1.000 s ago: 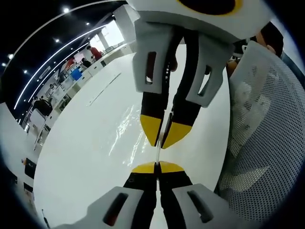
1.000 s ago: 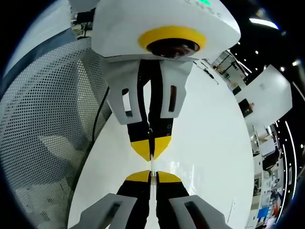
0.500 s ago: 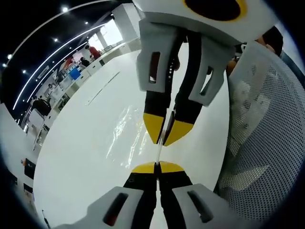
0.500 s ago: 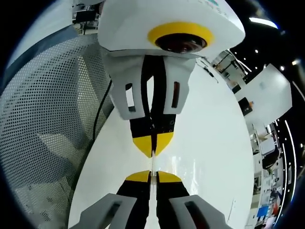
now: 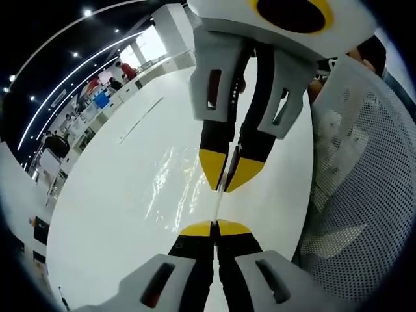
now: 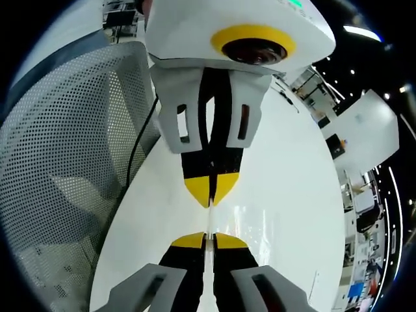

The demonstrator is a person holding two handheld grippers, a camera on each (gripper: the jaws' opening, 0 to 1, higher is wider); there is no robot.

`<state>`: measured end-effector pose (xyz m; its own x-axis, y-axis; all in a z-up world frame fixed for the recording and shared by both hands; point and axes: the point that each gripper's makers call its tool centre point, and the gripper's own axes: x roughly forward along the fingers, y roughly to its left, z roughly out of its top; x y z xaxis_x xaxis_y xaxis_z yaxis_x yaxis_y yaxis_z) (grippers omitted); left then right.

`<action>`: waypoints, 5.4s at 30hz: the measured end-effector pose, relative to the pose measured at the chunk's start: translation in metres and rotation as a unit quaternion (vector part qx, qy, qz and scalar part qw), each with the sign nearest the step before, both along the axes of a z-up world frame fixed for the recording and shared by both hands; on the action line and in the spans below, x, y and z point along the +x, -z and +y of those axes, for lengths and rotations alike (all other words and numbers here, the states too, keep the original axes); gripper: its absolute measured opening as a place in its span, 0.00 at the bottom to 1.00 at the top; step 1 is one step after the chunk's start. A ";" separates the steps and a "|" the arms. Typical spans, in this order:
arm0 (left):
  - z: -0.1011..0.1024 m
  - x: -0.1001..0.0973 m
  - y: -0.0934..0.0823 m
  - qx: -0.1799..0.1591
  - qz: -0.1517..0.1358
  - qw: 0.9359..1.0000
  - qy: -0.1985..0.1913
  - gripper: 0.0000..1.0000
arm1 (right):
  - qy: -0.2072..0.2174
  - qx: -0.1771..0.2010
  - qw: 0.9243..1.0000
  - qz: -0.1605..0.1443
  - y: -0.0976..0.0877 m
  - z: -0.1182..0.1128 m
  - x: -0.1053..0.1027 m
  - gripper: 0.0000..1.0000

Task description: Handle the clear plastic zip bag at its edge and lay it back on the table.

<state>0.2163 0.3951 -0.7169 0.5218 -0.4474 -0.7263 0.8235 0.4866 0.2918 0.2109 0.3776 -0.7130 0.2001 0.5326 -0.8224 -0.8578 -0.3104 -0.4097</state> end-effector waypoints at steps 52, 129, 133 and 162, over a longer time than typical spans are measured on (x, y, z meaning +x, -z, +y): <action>0.015 -0.007 0.007 0.026 0.011 0.999 -0.015 0.00 | 0.012 -0.015 1.000 0.000 0.003 -0.009 0.000 0.00; 0.026 -0.009 0.015 0.034 0.021 0.999 -0.033 0.00 | 0.032 -0.023 0.999 0.001 0.004 -0.024 0.000 0.00; 0.027 -0.009 0.017 0.035 0.022 0.999 -0.033 0.00 | 0.033 -0.023 0.999 0.000 0.004 -0.024 -0.001 0.00; 0.036 -0.007 0.021 0.036 0.027 0.998 -0.053 0.00 | 0.050 -0.025 0.998 -0.003 0.004 -0.033 0.007 0.00</action>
